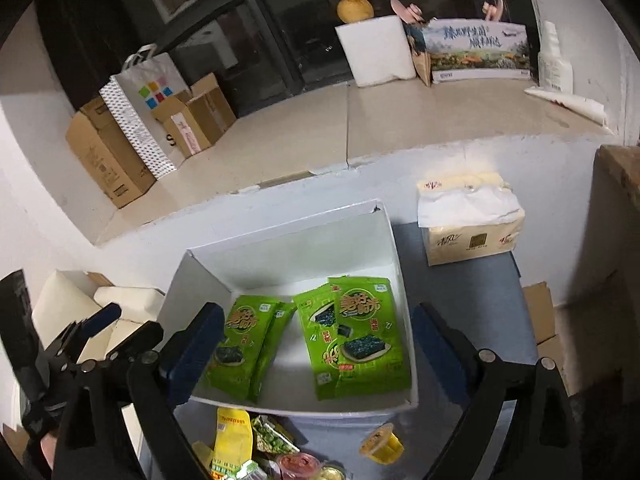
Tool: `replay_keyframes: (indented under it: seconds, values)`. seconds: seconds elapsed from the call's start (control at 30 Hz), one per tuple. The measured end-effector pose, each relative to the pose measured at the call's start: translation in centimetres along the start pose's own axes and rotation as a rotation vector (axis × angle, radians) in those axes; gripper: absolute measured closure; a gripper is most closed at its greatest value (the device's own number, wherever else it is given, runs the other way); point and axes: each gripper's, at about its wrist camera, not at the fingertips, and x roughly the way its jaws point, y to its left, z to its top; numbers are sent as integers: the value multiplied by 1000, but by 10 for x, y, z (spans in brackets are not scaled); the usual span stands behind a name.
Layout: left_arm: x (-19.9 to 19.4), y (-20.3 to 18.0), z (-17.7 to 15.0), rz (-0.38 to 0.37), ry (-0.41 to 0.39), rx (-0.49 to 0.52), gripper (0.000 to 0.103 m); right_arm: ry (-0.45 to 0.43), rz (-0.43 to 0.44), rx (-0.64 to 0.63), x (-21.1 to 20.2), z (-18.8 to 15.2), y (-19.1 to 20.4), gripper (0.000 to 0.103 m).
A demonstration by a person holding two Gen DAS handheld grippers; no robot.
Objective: Organize snacks
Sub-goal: 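Lower both seaweed packets into the white box and open both tools, then move both tools back over the remaining snacks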
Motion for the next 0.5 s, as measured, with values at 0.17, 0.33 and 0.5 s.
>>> replay_keyframes:
  seconds: [0.17,0.33,0.5]
  values:
    - [-46,7,-25,0,-50,-13,0,-71,107,-70,-50,-33,9,5]
    - [-96,19,-102,-52,-58,-98,0,-93,148,-220,-92,-118,25,5]
    - [-123,13,-181,-47,-12,-81,0,-34,162,-320,-104,-205,36,5]
